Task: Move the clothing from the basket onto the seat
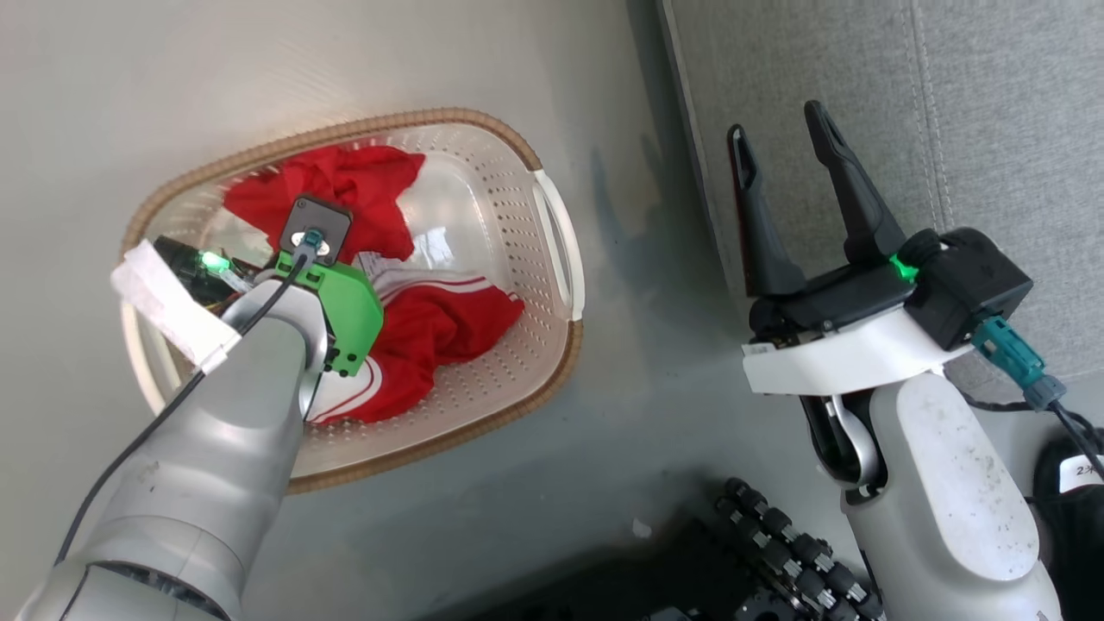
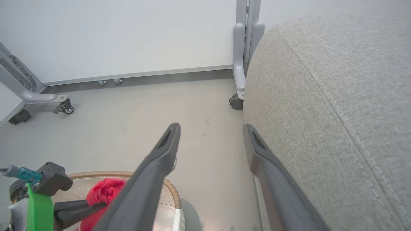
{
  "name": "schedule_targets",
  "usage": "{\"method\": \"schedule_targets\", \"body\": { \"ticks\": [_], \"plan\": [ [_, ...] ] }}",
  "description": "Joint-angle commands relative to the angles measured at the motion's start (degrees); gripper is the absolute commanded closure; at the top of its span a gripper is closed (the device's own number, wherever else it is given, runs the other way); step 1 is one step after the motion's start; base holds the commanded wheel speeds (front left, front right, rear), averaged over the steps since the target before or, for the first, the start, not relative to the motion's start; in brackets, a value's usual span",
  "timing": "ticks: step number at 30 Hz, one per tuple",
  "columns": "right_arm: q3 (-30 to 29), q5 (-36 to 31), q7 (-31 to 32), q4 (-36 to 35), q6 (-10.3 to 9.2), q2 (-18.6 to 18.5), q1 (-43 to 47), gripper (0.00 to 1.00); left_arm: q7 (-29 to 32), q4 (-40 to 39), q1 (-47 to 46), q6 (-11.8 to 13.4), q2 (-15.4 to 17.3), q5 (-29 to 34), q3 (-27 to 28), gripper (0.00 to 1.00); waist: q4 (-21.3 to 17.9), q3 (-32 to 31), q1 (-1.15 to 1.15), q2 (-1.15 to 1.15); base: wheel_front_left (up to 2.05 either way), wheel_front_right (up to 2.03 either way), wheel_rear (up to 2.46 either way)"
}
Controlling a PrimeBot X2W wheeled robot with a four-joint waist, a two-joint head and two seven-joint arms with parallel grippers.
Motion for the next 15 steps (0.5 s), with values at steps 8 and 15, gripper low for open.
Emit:
{"method": "schedule_targets", "body": {
  "ticks": [8, 15],
  "plan": [
    [-1.0, -1.3, -0.2, 1.7, 0.0, -1.1, 3.2, 0.0, -2.8, -3.8, 4.8, -1.2, -1.4, -2.8, 1.3, 1.0, 4.2, -10.0, 0.0, 0.0, 0.0, 0.0, 0.0],
    [-1.7, -1.8, -0.2, 2.9, 0.0, -2.3, 5.7, 0.0, -3.1, -12.1, 9.2, -1.5, -1.9, -4.0, 2.3, 1.0, 6.3, -16.2, 0.0, 0.0, 0.0, 0.0, 0.0]
  ]
}}
